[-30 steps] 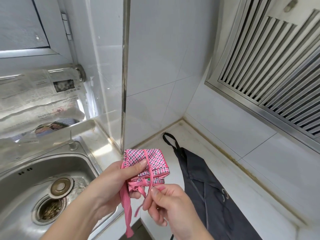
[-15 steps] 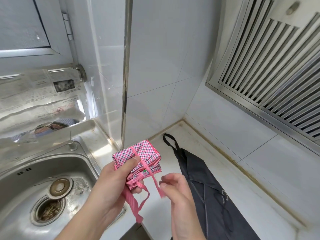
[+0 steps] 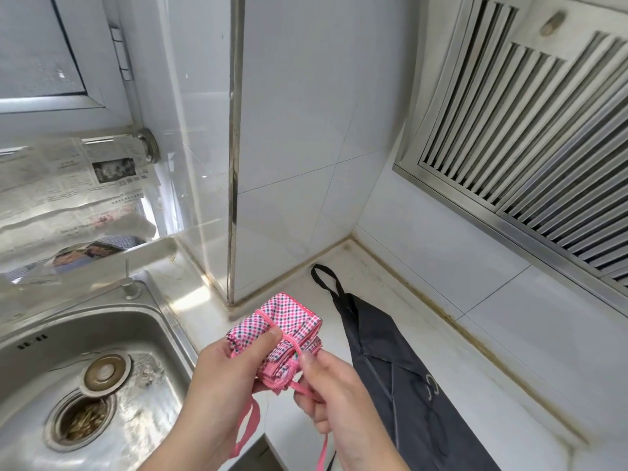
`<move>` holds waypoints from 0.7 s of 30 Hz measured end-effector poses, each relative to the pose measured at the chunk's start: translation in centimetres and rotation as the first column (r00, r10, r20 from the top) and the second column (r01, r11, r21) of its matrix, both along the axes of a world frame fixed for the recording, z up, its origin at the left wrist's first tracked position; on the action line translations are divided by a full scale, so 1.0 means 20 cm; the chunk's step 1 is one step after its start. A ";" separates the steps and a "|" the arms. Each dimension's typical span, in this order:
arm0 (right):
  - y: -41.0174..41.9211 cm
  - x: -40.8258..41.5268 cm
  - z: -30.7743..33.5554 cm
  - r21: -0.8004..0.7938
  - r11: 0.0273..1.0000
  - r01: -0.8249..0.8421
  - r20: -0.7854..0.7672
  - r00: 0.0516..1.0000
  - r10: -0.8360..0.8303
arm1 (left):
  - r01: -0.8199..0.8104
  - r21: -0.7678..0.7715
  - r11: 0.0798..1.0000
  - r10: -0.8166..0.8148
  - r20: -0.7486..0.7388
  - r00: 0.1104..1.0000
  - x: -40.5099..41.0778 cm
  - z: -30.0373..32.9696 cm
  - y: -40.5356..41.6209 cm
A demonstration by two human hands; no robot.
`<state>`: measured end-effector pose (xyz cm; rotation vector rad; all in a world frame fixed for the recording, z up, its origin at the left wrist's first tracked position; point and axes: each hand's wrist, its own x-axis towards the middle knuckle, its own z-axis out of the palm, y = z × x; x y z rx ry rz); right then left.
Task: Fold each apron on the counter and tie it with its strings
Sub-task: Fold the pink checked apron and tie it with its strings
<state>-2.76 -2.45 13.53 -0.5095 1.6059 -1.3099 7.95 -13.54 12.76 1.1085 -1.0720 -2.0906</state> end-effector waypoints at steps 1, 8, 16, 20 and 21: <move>0.01 -0.01 0.00 -0.026 1.000 0.002 -0.003 1.000 -0.003 | 0.014 0.041 0.999 -0.014 -0.014 1.000 0.00 -0.01 0.00; 0.04 -0.10 -0.16 -0.067 0.998 -0.003 0.071 0.997 0.007 | 0.210 0.254 0.944 -0.245 0.113 0.963 0.02 -0.22 -0.04; 0.04 -0.26 -0.68 0.139 0.980 -0.141 0.247 0.964 0.103 | 0.394 -0.332 0.857 -0.110 0.630 0.769 0.04 -0.60 0.10; 0.04 -0.35 -1.03 0.286 0.944 -0.165 0.320 0.945 0.068 | 0.639 -0.267 0.722 -0.300 0.711 0.636 -0.14 -0.86 0.11; 0.05 -0.37 -1.09 0.315 0.933 -0.172 0.334 0.941 0.061 | 0.657 -0.243 0.713 -0.312 0.730 0.608 -0.18 -0.91 0.11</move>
